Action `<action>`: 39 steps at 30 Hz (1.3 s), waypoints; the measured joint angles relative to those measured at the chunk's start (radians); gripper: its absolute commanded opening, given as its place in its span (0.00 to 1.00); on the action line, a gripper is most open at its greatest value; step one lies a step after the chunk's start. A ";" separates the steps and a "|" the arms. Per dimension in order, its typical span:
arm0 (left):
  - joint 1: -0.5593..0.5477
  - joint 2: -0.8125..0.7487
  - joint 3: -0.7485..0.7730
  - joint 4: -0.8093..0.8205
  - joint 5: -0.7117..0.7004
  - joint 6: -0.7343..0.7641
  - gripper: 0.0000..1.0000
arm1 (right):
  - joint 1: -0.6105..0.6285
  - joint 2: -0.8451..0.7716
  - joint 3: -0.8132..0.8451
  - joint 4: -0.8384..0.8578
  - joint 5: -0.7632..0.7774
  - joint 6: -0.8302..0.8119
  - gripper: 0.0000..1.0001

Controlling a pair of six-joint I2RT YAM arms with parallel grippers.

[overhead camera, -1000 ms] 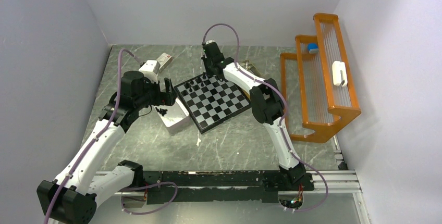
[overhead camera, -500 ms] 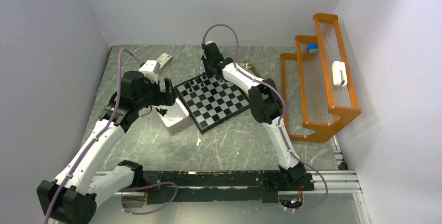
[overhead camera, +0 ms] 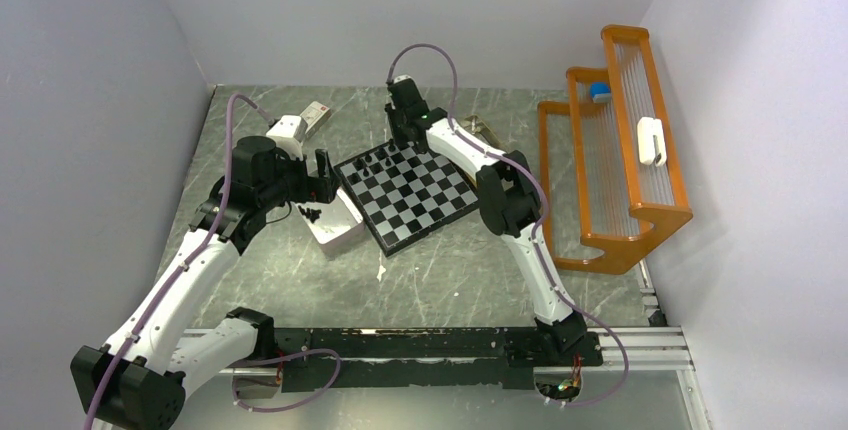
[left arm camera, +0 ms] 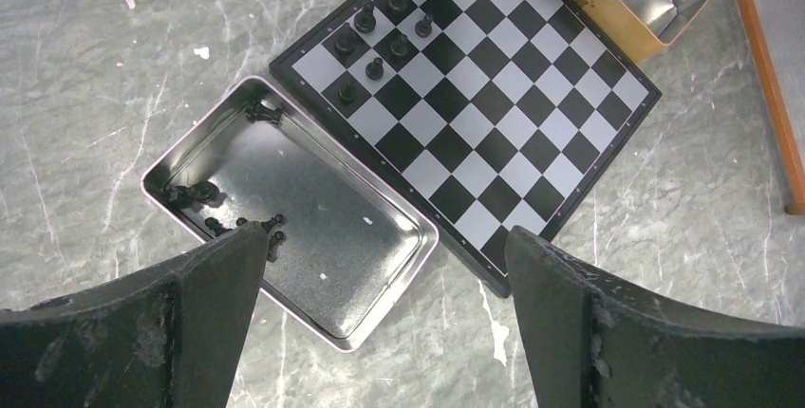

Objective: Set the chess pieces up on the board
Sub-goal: Place the chess piece on the chessboard.

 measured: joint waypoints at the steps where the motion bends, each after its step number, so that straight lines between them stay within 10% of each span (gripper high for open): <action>1: 0.000 0.000 0.000 0.000 0.000 0.000 1.00 | -0.001 0.000 0.006 0.000 0.000 0.000 0.33; 10: 0.000 0.027 0.000 -0.006 -0.045 -0.020 1.00 | -0.006 -0.008 0.040 -0.013 0.010 -0.004 0.46; 22: 0.000 0.151 0.006 -0.068 -0.060 -0.027 1.00 | -0.012 -0.259 -0.304 0.090 0.007 -0.007 0.28; 39: 0.000 0.119 0.006 -0.067 -0.082 -0.027 1.00 | -0.016 -0.188 -0.396 0.208 -0.052 0.013 0.25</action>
